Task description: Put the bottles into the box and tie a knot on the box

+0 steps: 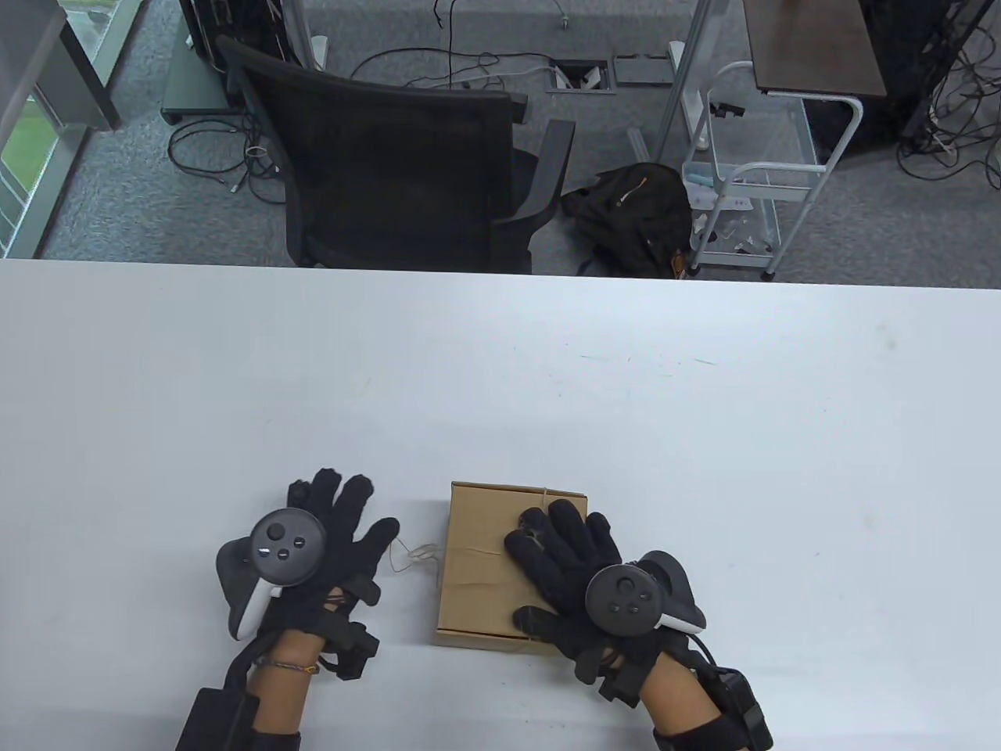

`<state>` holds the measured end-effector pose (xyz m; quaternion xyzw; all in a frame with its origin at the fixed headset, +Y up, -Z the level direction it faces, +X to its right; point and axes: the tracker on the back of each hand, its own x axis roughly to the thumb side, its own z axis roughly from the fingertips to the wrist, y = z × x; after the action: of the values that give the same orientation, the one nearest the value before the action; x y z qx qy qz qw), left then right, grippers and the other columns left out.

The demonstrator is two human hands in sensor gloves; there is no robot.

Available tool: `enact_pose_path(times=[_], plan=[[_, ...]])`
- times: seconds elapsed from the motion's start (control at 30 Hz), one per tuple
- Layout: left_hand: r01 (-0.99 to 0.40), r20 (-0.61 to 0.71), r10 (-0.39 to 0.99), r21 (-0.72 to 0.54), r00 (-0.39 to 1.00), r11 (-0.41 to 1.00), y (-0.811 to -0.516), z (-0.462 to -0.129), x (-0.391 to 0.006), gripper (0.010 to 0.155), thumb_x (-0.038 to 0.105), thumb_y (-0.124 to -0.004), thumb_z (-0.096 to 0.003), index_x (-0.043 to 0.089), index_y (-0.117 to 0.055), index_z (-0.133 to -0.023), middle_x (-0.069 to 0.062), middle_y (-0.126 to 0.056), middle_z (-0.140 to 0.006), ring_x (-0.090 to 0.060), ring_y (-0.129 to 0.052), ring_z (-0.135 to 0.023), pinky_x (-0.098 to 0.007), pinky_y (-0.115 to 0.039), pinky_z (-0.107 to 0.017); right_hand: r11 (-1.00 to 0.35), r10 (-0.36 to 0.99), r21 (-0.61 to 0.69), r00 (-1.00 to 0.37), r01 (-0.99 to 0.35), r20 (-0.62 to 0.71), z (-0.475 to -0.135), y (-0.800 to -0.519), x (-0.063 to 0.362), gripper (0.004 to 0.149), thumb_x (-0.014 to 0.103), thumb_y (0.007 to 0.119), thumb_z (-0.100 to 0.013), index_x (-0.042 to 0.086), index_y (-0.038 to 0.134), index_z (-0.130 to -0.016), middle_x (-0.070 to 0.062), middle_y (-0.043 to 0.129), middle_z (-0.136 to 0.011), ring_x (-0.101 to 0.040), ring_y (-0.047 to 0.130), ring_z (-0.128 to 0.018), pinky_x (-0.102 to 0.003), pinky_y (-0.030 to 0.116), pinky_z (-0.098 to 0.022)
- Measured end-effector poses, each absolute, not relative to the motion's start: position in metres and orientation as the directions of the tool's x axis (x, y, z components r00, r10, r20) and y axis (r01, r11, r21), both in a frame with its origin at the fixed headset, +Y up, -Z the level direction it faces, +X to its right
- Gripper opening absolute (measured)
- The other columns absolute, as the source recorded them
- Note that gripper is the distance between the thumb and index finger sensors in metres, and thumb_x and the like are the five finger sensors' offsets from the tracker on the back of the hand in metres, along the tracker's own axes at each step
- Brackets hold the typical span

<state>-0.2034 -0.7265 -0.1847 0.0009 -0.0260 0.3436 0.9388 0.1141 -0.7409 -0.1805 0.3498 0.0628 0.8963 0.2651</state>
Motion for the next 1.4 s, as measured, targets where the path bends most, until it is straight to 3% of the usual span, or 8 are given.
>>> enact_pose_path(times=[0.17, 0.37, 0.57, 0.8, 0.97, 1.1, 1.17, 1.4], plan=[[-0.612, 0.277, 0.631, -0.161, 0.725, 0.774, -0.728, -0.178, -0.148, 0.077, 0.052, -0.085, -0.0489, 0.021, -0.064, -0.116, -0.023, -0.041, -0.13, -0.062, -0.027, -0.113, -0.083, -0.022, -0.067, -0.847, 0.524, 0.292, -0.605, -0.444, 0.6, -0.18, -0.742, 0.114, 0.082, 0.057, 0.065, -0.047, 0.017, 0.034, -0.112, -0.01, 0.024, -0.119, -0.037, 0.008, -0.103, -0.064, 0.008, -0.066], [-0.533, 0.357, 0.504, -0.019, 0.787, 0.846, -0.723, -0.171, -0.129, 0.047, 0.037, -0.087, -0.0491, 0.022, -0.086, -0.093, -0.016, -0.066, -0.121, -0.058, -0.051, -0.113, -0.085, -0.032, -0.067, -0.825, 0.55, 0.293, -0.571, -0.482, 0.609, -0.18, -0.743, 0.115, 0.085, 0.055, 0.067, -0.048, 0.019, 0.024, -0.111, -0.012, 0.028, -0.119, -0.038, 0.011, -0.103, -0.064, 0.009, -0.066], [-0.57, 0.398, 0.531, -0.025, 0.748, 0.821, -0.719, -0.166, -0.13, 0.047, 0.033, -0.082, -0.0502, 0.012, -0.083, -0.092, -0.015, -0.072, -0.114, -0.053, -0.058, -0.111, -0.087, -0.031, -0.066, -0.755, 0.626, 0.277, -0.527, -0.595, 0.574, -0.183, -0.743, 0.121, 0.071, 0.039, 0.067, -0.05, 0.024, 0.034, -0.111, -0.012, 0.043, -0.117, -0.036, 0.024, -0.105, -0.063, 0.015, -0.067], [-0.638, 0.519, 0.587, -0.1, 0.621, 0.764, -0.707, -0.155, -0.129, 0.047, 0.034, -0.086, -0.0478, 0.011, -0.088, -0.088, -0.014, -0.074, -0.113, -0.051, -0.06, -0.111, -0.088, -0.03, -0.066, -0.77, 0.605, 0.253, -0.546, -0.585, 0.579, -0.181, -0.741, 0.12, 0.068, 0.037, 0.068, -0.051, 0.024, 0.037, -0.111, -0.013, 0.045, -0.116, -0.037, 0.027, -0.104, -0.064, 0.018, -0.067], [-0.471, 0.577, 0.398, -0.026, 0.713, 0.882, -0.713, -0.147, -0.12, 0.046, 0.035, -0.09, -0.0449, 0.011, -0.093, -0.084, -0.014, -0.075, -0.113, -0.051, -0.061, -0.11, -0.088, -0.031, -0.065, -0.792, 0.519, 0.155, -0.517, -0.59, 0.681, -0.174, -0.733, 0.119, 0.061, 0.031, 0.074, -0.049, 0.033, 0.055, -0.107, -0.017, 0.056, -0.115, -0.053, 0.039, -0.101, -0.072, 0.027, -0.066], [-0.458, 0.567, 0.385, -0.016, 0.728, 0.889, -0.713, -0.147, -0.12, 0.047, 0.036, -0.094, -0.0433, 0.012, -0.094, -0.084, -0.015, -0.075, -0.113, -0.052, -0.061, -0.11, -0.088, -0.032, -0.065, -0.806, 0.463, 0.127, -0.483, -0.578, 0.743, -0.17, -0.729, 0.119, 0.051, 0.031, 0.077, -0.048, 0.028, 0.078, -0.098, -0.016, 0.069, -0.11, -0.058, 0.05, -0.098, -0.077, 0.037, -0.064], [-0.45, 0.572, 0.376, -0.014, 0.729, 0.893, -0.713, -0.147, -0.12, 0.049, 0.038, -0.095, -0.0427, 0.013, -0.093, -0.085, -0.015, -0.075, -0.113, -0.052, -0.061, -0.11, -0.088, -0.032, -0.065, -0.808, 0.494, 0.181, -0.478, -0.56, 0.727, -0.17, -0.73, 0.119, 0.048, 0.031, 0.078, -0.047, 0.023, 0.085, -0.094, -0.015, 0.069, -0.11, -0.057, 0.045, -0.099, -0.077, 0.032, -0.065], [-0.654, 0.493, 0.578, -0.024, 0.65, 0.756, -0.708, -0.154, -0.139, 0.056, 0.044, -0.088, -0.0469, 0.014, -0.086, -0.095, -0.018, -0.072, -0.115, -0.053, -0.061, -0.109, -0.086, -0.035, -0.066, -0.812, 0.5, 0.197, -0.478, -0.55, 0.722, -0.171, -0.73, 0.121, 0.049, 0.035, 0.078, -0.047, 0.023, 0.085, -0.094, -0.013, 0.067, -0.111, -0.055, 0.043, -0.1, -0.075, 0.03, -0.066]])
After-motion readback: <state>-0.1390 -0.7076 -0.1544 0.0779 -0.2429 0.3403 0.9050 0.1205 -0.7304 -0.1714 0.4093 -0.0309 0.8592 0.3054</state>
